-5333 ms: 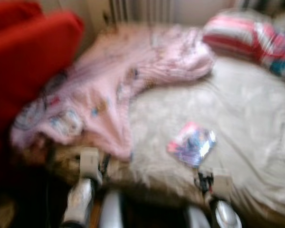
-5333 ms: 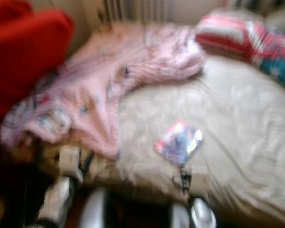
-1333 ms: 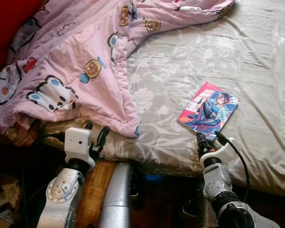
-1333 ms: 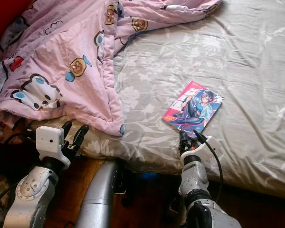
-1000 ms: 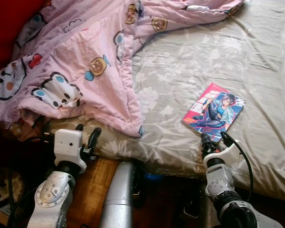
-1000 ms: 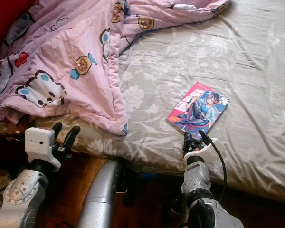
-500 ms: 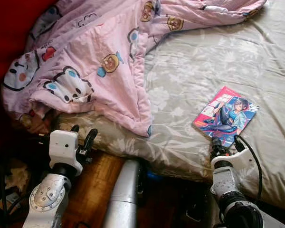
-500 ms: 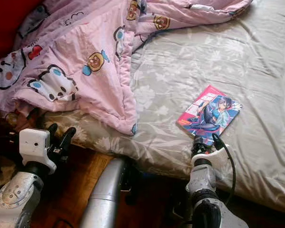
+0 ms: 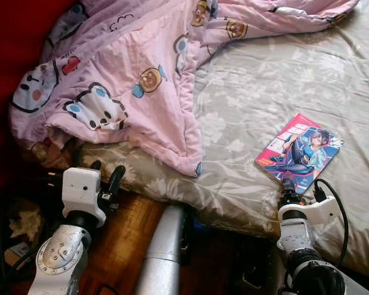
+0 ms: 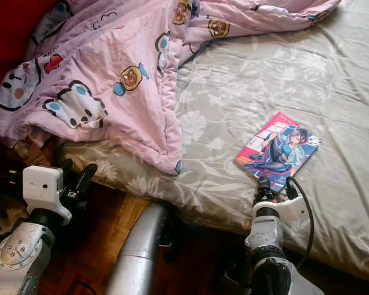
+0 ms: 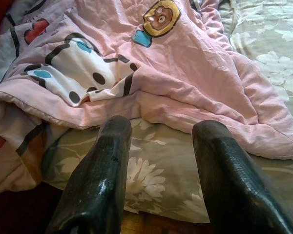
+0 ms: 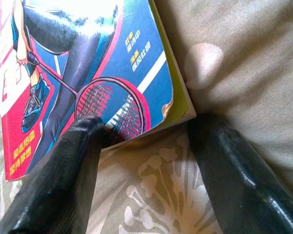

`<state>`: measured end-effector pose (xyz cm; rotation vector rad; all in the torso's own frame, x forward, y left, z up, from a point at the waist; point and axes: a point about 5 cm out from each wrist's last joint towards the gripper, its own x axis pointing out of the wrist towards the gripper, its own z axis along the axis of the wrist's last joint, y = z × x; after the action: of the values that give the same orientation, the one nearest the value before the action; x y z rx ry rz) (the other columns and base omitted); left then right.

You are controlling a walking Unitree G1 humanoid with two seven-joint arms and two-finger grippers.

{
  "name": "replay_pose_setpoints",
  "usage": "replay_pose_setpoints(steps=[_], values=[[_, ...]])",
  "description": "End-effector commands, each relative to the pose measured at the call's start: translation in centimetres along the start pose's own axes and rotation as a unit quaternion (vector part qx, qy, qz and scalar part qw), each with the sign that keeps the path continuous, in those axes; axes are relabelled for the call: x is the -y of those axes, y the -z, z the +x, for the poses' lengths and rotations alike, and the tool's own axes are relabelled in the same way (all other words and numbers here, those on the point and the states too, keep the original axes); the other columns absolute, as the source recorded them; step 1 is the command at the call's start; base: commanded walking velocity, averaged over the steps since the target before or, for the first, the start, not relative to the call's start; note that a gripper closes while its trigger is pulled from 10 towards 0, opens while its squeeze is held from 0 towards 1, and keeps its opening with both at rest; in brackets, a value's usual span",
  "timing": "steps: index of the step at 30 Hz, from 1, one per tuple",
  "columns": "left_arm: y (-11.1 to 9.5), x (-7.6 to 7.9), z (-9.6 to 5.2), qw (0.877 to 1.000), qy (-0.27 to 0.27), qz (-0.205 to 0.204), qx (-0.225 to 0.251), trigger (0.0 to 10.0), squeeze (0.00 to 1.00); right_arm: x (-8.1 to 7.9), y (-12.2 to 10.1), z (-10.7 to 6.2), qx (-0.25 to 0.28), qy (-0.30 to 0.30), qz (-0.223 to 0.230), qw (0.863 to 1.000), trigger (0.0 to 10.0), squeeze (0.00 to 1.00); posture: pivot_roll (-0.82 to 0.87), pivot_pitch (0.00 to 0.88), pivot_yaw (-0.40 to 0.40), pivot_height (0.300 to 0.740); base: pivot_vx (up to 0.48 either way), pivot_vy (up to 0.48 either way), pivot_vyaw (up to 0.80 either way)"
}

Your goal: Clean up the room

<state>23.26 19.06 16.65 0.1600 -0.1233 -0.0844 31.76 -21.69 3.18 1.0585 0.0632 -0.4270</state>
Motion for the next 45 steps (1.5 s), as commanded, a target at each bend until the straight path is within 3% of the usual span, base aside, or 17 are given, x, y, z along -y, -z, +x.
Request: replay_pose_setpoints(steps=[1,2,10,23,32,42,45], values=[[0.6,-0.4,-0.7,1.000,-0.007,0.013,-0.022,10.0,0.00,1.4,0.3,-0.6,-0.006,0.025,0.012,1.000,8.3,0.00,0.47,0.585,0.137,0.625,0.000,0.000,0.00],[0.6,-0.4,-0.7,1.000,-0.007,0.014,-0.022,10.0,0.00,1.3,0.1,-0.5,-0.002,0.024,0.015,1.000,0.4,0.00,0.47,0.585,0.137,0.625,0.000,0.000,0.00],[0.8,-0.5,-0.5,1.000,-0.009,0.017,-0.024,10.0,0.00,0.1,-0.7,0.2,0.014,0.002,0.023,1.000,0.0,0.00,0.46,0.578,0.136,0.625,0.000,0.000,0.00],[1.1,-0.3,-0.2,0.999,-0.005,0.019,-0.026,10.0,0.00,-0.5,-0.8,0.4,0.012,-0.014,0.014,1.000,0.0,0.00,0.44,0.561,0.128,0.625,0.000,0.000,0.00],[1.7,0.0,1.2,1.000,-0.001,0.014,-0.018,10.0,0.00,-0.4,-0.6,0.2,0.009,-0.028,-0.004,1.000,0.0,0.00,0.38,0.505,0.097,0.625,0.000,0.000,0.00],[3.6,0.5,3.2,1.000,-0.007,0.006,-0.016,10.0,0.00,4.2,0.4,-2.6,-0.018,-0.021,-0.135,0.990,0.0,0.00,0.29,0.389,0.027,0.625,0.000,0.000,0.00],[4.2,0.5,3.6,1.000,-0.010,0.004,-0.019,10.0,0.00,4.8,0.4,-3.0,-0.019,-0.023,-0.152,0.988,0.0,0.00,0.28,0.364,0.017,0.625,0.000,0.000,0.00]])
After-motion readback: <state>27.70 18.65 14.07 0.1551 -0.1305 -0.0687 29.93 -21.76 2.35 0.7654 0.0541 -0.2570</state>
